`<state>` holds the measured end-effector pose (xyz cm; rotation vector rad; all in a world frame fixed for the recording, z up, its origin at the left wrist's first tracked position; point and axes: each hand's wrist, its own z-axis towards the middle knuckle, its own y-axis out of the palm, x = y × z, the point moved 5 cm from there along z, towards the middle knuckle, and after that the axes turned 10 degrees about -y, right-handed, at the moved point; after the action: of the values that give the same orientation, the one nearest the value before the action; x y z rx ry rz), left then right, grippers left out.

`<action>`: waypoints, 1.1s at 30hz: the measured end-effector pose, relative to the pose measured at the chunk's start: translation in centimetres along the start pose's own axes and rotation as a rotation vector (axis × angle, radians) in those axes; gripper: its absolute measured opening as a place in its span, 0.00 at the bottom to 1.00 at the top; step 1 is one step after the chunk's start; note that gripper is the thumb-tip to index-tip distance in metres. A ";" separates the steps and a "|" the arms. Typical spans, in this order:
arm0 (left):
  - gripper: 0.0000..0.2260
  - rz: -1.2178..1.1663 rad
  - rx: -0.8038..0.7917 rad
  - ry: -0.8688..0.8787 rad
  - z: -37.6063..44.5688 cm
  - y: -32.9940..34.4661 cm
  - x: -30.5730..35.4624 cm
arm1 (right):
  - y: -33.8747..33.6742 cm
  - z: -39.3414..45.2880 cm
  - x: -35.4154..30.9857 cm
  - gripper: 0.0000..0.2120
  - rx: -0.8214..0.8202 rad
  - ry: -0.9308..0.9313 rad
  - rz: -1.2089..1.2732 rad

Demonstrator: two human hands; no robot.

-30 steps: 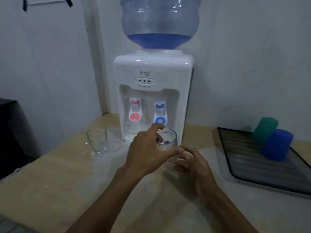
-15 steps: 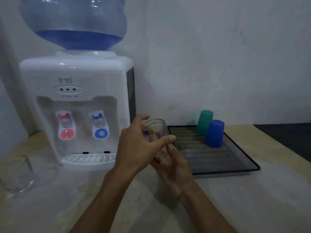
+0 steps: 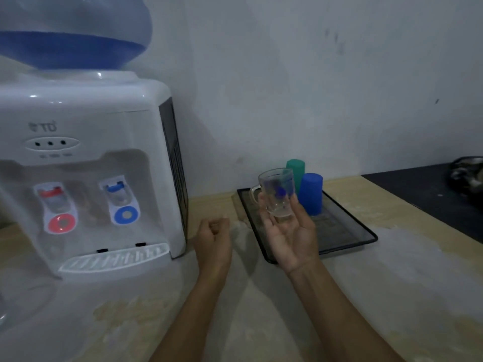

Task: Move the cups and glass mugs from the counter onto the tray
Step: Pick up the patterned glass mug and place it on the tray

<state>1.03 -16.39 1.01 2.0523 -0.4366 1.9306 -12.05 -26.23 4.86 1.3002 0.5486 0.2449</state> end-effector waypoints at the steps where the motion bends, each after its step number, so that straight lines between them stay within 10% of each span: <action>1: 0.08 0.015 -0.012 -0.014 0.4 0.5 -0.4 | -0.2 0.2 -0.3 0.29 0.010 -0.018 -0.006; 22: 0.08 0.030 0.025 0.095 2.4 1.6 -1.5 | -1.4 6.6 -5.4 0.28 0.056 -0.334 -1.102; 33: 0.10 0.127 0.069 0.104 2.6 1.9 -1.6 | 0.5 20.0 -1.5 0.35 -0.462 -0.226 -2.236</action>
<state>2.51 -19.17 -0.71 1.9982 -0.4934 2.1427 -3.04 -43.63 9.00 -0.2535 1.2934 -1.4991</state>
